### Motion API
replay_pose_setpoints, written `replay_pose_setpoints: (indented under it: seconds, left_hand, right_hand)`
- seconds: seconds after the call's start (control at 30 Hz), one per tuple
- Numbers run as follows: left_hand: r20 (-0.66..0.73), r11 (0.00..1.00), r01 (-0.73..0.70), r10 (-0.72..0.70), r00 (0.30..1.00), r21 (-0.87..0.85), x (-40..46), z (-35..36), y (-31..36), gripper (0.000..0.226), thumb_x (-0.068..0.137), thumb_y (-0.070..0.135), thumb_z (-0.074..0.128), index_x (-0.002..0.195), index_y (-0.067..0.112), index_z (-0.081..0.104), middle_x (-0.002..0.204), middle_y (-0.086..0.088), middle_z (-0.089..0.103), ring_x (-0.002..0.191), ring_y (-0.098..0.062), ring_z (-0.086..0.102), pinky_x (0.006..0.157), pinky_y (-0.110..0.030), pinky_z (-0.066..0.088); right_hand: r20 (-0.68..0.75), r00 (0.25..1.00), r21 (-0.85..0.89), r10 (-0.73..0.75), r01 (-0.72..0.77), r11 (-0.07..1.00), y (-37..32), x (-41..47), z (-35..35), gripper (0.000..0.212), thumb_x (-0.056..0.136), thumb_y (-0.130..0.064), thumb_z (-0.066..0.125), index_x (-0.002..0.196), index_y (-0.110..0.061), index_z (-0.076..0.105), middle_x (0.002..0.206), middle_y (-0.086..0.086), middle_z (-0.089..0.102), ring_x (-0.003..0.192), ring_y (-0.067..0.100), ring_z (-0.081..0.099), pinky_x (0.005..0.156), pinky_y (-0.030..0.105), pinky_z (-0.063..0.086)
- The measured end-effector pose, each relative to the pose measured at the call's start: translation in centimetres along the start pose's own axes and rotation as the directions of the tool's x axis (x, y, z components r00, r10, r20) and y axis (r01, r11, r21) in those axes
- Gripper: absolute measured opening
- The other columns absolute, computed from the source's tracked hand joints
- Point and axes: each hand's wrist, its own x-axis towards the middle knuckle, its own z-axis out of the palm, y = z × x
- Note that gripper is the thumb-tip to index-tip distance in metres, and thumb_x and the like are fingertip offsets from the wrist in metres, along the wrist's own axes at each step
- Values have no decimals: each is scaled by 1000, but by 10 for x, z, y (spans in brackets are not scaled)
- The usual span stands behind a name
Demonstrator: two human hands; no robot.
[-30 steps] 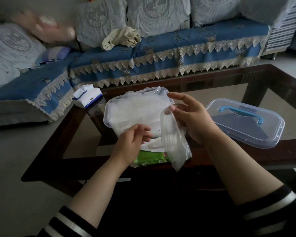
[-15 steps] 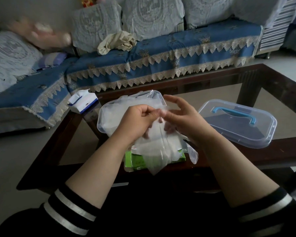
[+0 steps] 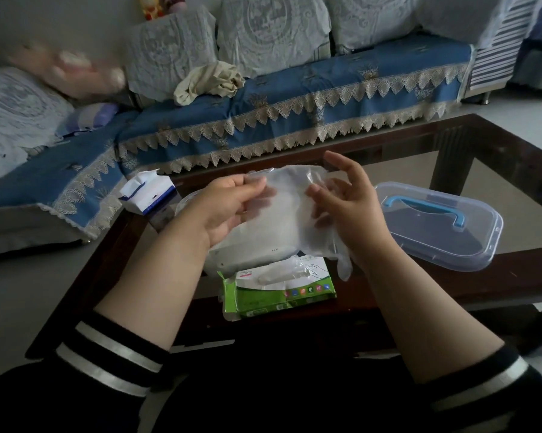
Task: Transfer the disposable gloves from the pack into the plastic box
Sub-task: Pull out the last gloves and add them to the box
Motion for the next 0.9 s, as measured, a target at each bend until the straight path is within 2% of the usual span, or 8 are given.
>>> replay_pose_setpoints:
  seconds: [0.07,0.17,0.23,0.3,0.4,0.57,0.67,0.9]
  left_hand:
    - [-124,998,-68,67,990,-8,8,11,0,9,97,21,57,96,15,65,83,4,72,73,-8,67,67,-23,54]
    - [-282,950,-224,280,918,217,22,23,7,12,98,25,58,91,19,64,72,7,64,45,0,49,42,-16,40]
    - [-253,902,-272,365,896,336,34,20,11,13,97,25,59,87,19,62,70,6,62,34,2,38,36,-14,32]
    - [-225,875,-257,371,901,411,47,9,13,15,97,25,60,83,19,61,72,4,64,33,2,37,36,-14,32]
    - [-252,868,-191,333,909,459,66,-13,13,17,97,24,59,80,20,60,76,4,66,56,-1,51,50,-17,40]
    - [-390,848,-38,283,876,528,87,-53,-7,16,98,27,56,94,14,64,95,-5,71,64,-11,55,57,-24,43]
    - [-463,739,91,317,828,668,85,-69,-18,23,99,27,52,103,8,63,105,-10,67,95,-29,62,73,-31,44]
    - [-408,461,213,377,832,861,75,-76,-40,36,96,25,57,130,17,48,137,-12,48,120,-31,50,80,-36,42]
  right_hand:
    - [-39,999,21,-8,9,1000,0,1,4,52,88,0,62,134,-16,41,84,6,59,53,5,56,50,22,52]
    - [-80,997,8,13,-13,1000,2,4,8,49,89,-2,62,131,-21,43,93,3,61,59,4,59,52,22,54]
    - [-125,991,-38,39,-44,998,6,9,8,48,89,-6,63,130,-25,44,104,4,62,72,8,64,55,22,55]
    - [-176,981,-67,81,-94,993,10,15,6,46,90,-7,61,130,-24,45,105,5,61,69,12,63,50,21,52]
    - [-227,955,-51,189,-206,977,20,24,1,46,90,-7,60,131,-17,44,95,8,62,49,7,51,44,20,44]
    - [-217,878,86,427,-419,904,31,27,-6,42,91,-8,59,130,-16,49,102,10,63,63,10,51,59,24,51]
    - [-187,886,38,424,-425,904,31,26,-2,39,92,-8,57,129,-17,48,100,9,65,62,10,51,66,28,54]
    - [-102,902,-135,419,-430,893,33,23,4,28,94,-11,55,122,-16,52,97,4,66,62,11,54,66,29,55]
